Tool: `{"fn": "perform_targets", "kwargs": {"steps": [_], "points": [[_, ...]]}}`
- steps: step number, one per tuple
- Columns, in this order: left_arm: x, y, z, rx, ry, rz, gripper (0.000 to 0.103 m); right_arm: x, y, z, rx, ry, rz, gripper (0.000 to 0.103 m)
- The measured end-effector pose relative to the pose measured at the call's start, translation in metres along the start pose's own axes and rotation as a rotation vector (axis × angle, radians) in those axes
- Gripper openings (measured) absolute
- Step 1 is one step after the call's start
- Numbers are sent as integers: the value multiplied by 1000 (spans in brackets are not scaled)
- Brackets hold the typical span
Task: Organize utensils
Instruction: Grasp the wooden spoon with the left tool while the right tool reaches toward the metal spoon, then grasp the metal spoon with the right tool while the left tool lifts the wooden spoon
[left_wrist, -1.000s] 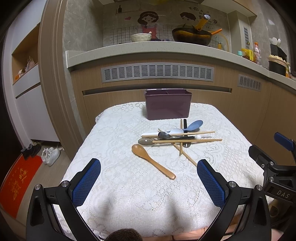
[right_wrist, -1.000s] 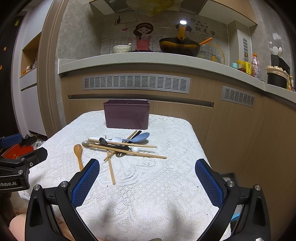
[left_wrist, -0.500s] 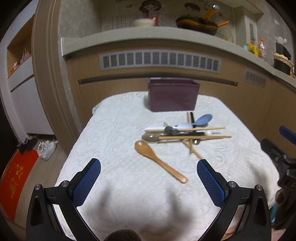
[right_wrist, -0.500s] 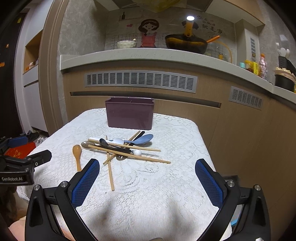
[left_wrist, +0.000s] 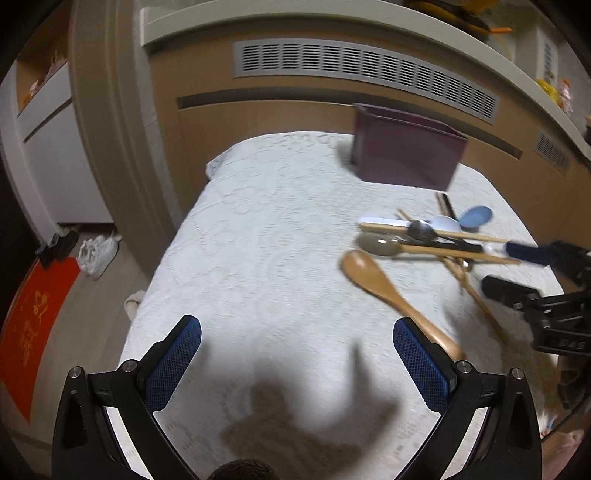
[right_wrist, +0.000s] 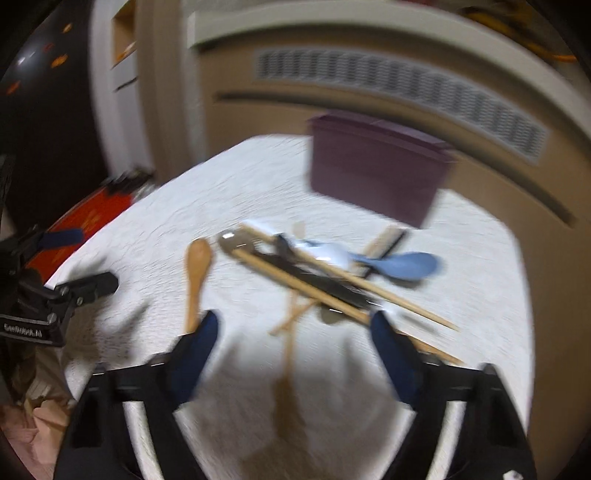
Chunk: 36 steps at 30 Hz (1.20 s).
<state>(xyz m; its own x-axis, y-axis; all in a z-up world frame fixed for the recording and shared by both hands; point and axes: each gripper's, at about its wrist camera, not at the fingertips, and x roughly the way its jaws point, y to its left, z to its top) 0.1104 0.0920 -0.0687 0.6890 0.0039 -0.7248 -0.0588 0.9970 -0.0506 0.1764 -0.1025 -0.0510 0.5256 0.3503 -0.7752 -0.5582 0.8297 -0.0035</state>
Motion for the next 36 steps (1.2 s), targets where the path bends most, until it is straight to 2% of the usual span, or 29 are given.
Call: {"fn": "perform_targets", "kwargs": {"steps": [2, 4, 6, 10, 12, 15, 17, 19, 22, 25, 26, 27, 28, 29, 33, 36], "points": [[6, 10, 4, -32, 27, -19, 102, 14, 9, 7, -33, 32, 28, 50], [13, 14, 8, -80, 81, -100, 101, 21, 12, 11, -59, 45, 23, 50], [20, 8, 10, -100, 127, -190, 99, 23, 1, 12, -47, 44, -25, 50], [39, -31, 13, -34, 188, -242, 78, 9, -34, 13, 55, 20, -86, 50], [46, -44, 15, -24, 205, -235, 74, -3, -47, 8, 88, -1, -119, 50], [59, -57, 20, -12, 202, -163, 72, -15, -61, -1, 99, -17, -160, 51], [67, -61, 24, -18, 203, -116, 66, -20, -66, -8, 93, -30, -181, 52], [74, -65, 26, -14, 216, -83, 62, -24, -69, -14, 91, -42, -189, 54], [81, -71, 28, 27, 215, -30, 62, -27, -77, -18, 100, -62, -185, 57], [83, -71, 30, 50, 222, -31, 60, -30, -81, -17, 99, -79, -178, 58], [83, -71, 31, 65, 219, -34, 48, -31, -80, -16, 92, -83, -174, 59], [82, -69, 32, 76, 211, -28, 43, -32, -77, -13, 71, -92, -163, 59], [81, -68, 32, 85, 206, -34, 33, -31, -74, -11, 57, -96, -154, 60], [80, -65, 33, 90, 201, -44, 29, -30, -69, -7, 32, -97, -128, 61], [66, -49, 30, 85, 138, -31, 29, -15, -51, 11, -38, -65, -16, 61], [56, -28, 29, 33, 110, -46, 29, 1, -34, 23, -88, -26, 23, 61]]}}
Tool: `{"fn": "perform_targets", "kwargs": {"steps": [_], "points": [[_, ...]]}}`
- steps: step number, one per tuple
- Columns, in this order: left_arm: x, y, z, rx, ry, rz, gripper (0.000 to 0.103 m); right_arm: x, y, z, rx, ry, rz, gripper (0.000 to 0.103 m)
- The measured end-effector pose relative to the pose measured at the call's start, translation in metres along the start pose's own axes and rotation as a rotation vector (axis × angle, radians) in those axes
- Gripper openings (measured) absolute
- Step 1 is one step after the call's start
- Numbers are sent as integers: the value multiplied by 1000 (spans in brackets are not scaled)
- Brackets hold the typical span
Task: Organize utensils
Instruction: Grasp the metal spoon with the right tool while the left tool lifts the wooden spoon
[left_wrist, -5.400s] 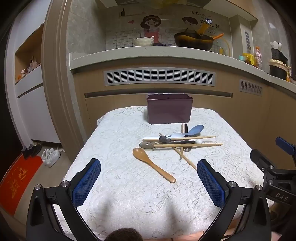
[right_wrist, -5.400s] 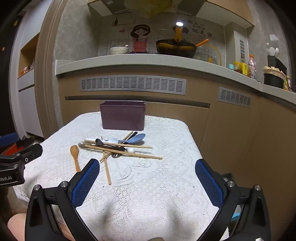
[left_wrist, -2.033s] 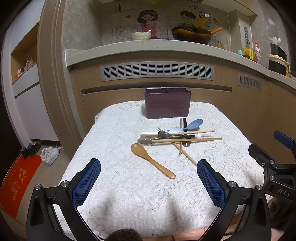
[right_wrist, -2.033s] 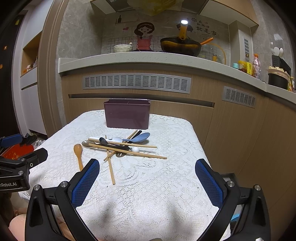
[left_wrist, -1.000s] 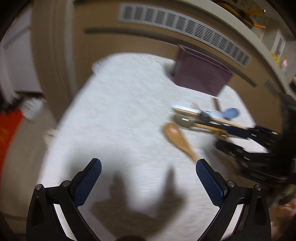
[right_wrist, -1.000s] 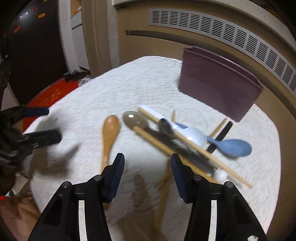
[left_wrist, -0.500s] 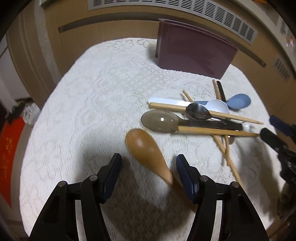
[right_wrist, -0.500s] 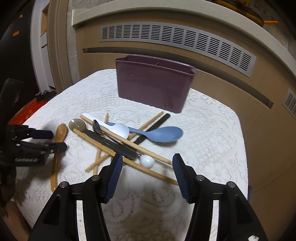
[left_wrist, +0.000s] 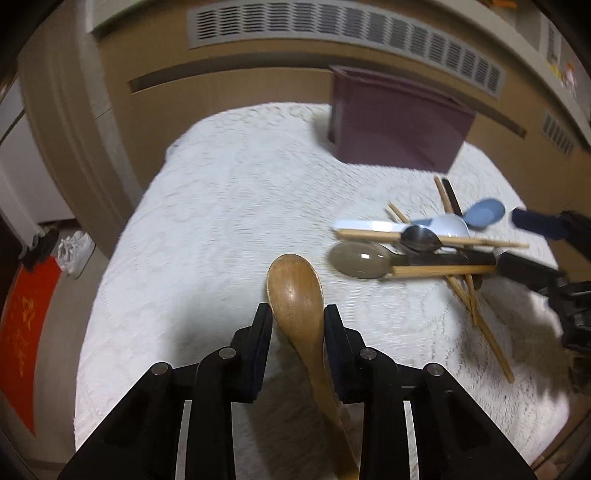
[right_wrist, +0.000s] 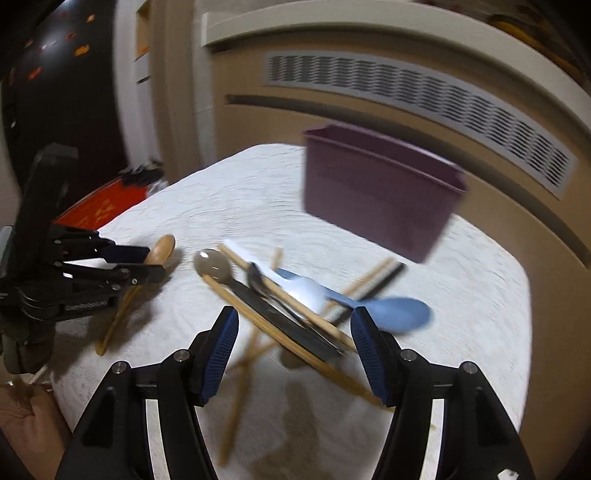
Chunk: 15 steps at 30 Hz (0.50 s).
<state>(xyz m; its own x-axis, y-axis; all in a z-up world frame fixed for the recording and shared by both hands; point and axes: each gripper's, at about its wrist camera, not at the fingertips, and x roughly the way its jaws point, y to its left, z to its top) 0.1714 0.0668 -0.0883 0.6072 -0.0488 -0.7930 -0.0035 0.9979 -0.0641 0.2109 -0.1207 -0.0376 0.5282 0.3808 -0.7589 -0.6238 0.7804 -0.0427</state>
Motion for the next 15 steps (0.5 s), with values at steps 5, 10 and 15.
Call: {"fn": "perform_targets", "kwargs": {"steps": [5, 10, 15], "points": [[-14, 23, -9, -32, -31, -45, 29, 29, 36, 18, -117, 79, 99, 25], [-21, 36, -15, -53, -40, -88, 29, 64, 58, 33, -194, 167, 127, 25], [-22, 43, -20, -62, -53, -116, 29, 88, 49, 43, -182, 231, 126, 29]]}}
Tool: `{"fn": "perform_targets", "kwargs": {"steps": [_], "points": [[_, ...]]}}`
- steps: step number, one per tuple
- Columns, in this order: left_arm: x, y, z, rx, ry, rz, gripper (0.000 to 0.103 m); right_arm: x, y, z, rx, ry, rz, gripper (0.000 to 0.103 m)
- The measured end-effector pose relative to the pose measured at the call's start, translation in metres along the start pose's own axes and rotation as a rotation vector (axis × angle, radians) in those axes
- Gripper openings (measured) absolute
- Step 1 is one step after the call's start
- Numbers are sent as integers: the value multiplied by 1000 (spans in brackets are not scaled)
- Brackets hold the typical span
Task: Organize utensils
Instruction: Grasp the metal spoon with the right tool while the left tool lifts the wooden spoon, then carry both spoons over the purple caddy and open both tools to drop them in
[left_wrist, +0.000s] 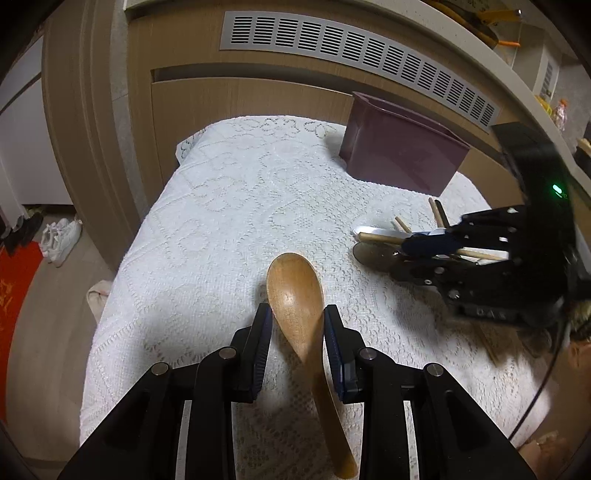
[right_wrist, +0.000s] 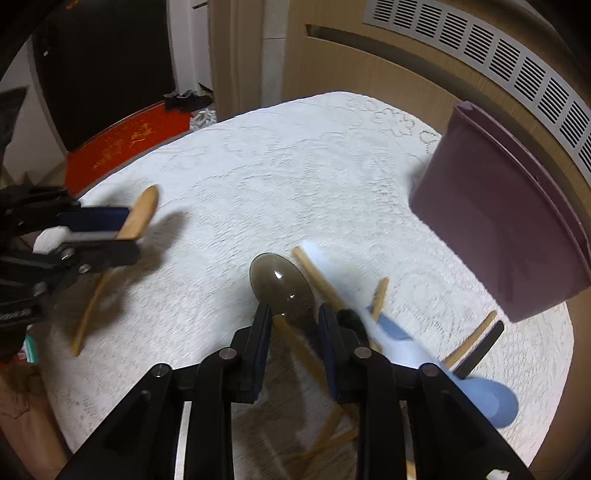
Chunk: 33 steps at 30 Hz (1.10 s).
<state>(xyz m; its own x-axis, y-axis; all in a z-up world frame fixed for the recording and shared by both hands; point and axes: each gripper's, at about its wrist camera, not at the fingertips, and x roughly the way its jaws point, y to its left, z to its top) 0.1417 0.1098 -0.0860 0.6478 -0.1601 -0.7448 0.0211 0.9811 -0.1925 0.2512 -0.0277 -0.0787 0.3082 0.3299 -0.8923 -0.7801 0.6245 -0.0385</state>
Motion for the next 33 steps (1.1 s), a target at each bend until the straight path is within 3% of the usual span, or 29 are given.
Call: {"fn": "perform_targets", "kwargs": {"steps": [4, 13, 18, 24, 33], "points": [[6, 5, -1, -17, 16, -32, 30, 12, 4, 7, -19, 28, 25, 38], [2, -3, -3, -4, 35, -50, 30, 8, 6, 12, 12, 14, 20, 35], [-13, -23, 0, 49, 9, -59, 30, -53, 0, -14, 91, -114, -1, 34], [-39, -68, 20, 154, -82, -75, 29, -130, -19, -55, 219, -271, -51, 32], [-98, -141, 77, 324, -315, -77, 29, -234, -58, -67, 367, -546, -90, 31]]}}
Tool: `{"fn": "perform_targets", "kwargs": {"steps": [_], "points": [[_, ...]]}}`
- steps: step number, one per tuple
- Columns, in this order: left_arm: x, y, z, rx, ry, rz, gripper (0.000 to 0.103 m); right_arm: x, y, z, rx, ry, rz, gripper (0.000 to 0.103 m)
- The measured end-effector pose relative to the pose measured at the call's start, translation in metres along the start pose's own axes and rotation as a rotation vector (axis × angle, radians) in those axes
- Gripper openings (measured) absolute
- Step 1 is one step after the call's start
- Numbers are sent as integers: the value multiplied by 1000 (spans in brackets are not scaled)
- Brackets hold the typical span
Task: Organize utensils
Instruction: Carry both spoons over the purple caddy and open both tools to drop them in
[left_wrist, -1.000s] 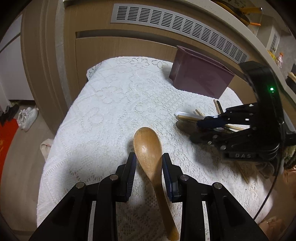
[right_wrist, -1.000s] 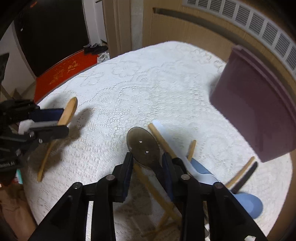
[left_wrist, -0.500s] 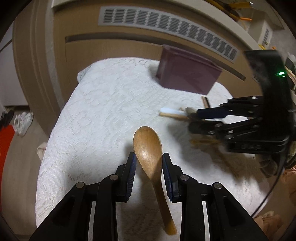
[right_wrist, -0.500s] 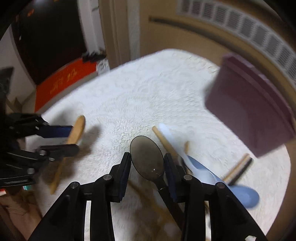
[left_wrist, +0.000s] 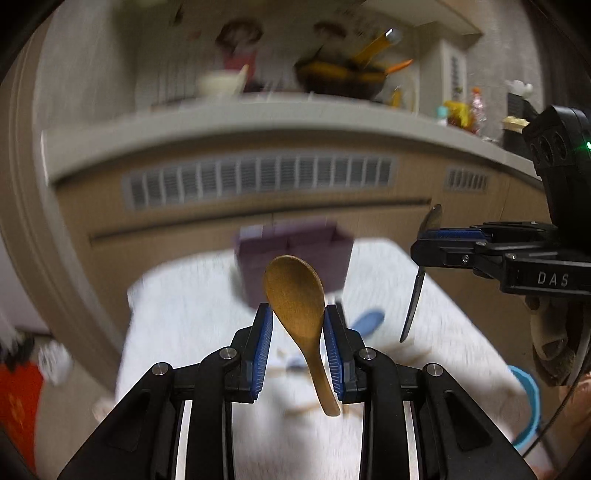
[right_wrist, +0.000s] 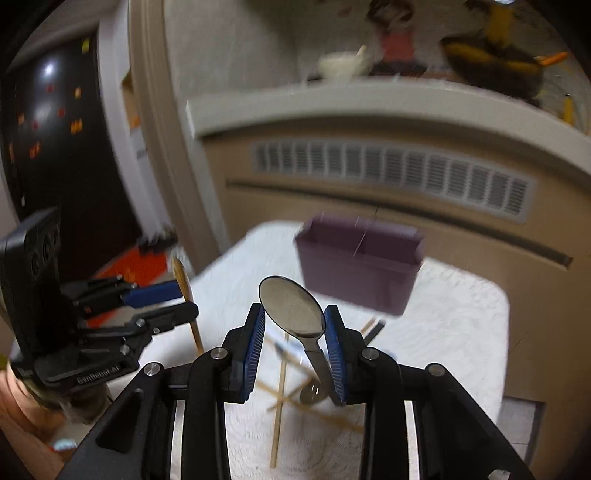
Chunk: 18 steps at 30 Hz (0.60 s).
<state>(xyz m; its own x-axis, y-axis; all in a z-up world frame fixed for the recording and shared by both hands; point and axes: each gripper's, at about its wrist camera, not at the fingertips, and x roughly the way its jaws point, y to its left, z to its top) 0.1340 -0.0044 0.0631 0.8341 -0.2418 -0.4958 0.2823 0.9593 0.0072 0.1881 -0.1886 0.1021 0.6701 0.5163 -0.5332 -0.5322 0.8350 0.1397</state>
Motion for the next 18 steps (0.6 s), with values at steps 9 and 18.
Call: {"fn": "perform_targets", "kwargs": {"steps": [9, 18], "points": [[-10, 5, 139, 97, -275, 106, 29, -40, -34, 113, 84, -220, -2, 31], [81, 39, 163, 61, -251, 84, 29, 41, -82, 128, 148, -191, -51, 31]]}}
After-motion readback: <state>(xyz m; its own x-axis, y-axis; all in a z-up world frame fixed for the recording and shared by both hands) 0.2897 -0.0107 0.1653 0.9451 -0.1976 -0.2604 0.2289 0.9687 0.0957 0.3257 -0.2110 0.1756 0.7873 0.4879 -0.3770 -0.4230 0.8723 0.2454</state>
